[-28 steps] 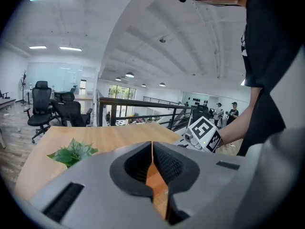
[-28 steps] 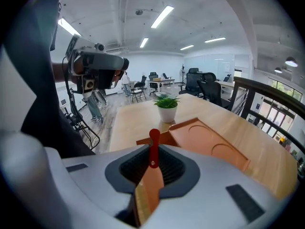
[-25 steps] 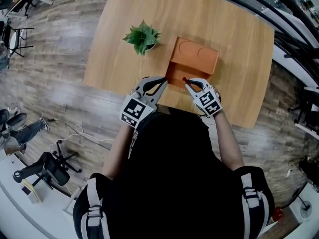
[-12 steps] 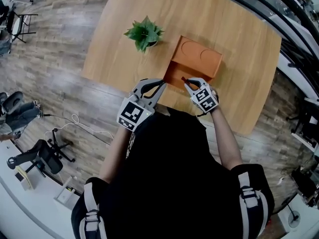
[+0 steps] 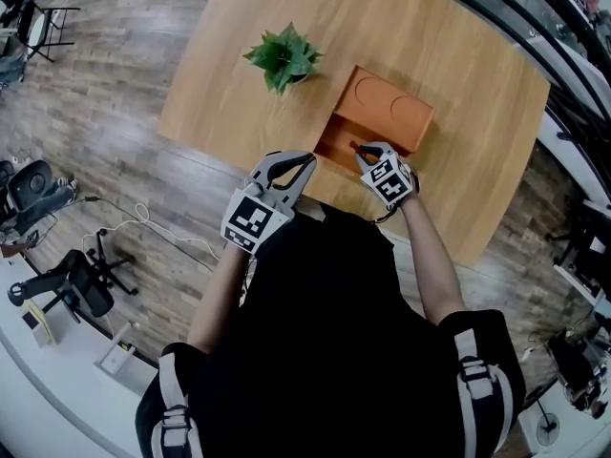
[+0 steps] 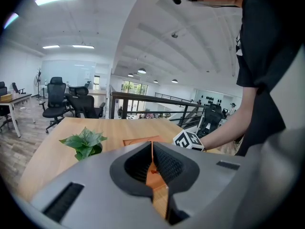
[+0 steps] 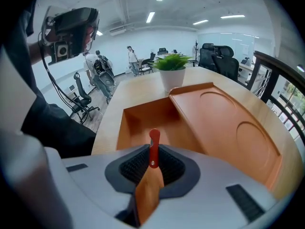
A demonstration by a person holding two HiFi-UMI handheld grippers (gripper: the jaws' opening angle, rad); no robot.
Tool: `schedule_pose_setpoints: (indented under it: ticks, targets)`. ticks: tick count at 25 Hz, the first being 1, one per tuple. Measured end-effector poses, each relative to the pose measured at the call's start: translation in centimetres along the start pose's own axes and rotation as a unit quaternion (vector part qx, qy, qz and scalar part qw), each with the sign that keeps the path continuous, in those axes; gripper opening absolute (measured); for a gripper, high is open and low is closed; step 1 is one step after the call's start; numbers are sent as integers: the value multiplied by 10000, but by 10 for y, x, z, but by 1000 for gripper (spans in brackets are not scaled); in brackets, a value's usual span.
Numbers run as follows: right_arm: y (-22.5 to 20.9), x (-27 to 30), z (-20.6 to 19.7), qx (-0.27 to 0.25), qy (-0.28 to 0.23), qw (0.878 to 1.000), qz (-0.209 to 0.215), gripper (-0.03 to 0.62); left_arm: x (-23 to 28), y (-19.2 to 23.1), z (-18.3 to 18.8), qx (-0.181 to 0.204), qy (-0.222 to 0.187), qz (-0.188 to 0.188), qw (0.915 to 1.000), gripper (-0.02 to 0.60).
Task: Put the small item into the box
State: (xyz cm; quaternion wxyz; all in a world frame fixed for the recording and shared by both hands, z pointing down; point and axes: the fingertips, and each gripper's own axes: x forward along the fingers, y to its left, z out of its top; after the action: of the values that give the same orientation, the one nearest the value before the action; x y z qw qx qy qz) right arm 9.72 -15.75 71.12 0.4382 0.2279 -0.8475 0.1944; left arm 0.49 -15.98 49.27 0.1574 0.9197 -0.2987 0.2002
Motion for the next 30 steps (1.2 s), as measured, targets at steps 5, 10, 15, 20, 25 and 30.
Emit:
schedule_pose_setpoints:
  ticks: [5,10,15,20,25,30]
  targets:
    - [-3,7,-4,-100,216,9997,-21,67,2,-2,-1,-6,18,5,10000,28]
    - [-3,16,-12,-121,474,9988,-23,67,4,-4,-3,16,44,-21,10000,28]
    - [-4,21,-20,10,654,9979,-19,67,6,-6,-3,7,59,-40,10000,28]
    - [-6,26,-23,-61,791,9968,-115,67,6,-7,-6,-2,76,-49,10000,28]
    - [-9,28,-23,-78,852,9961,-198,69,8,-9,-4,40,70,-75,9999,28]
    - [-10,31,-23,-88,881,9958,-227,69,10,-10,-4,28,55,-87,9999,28]
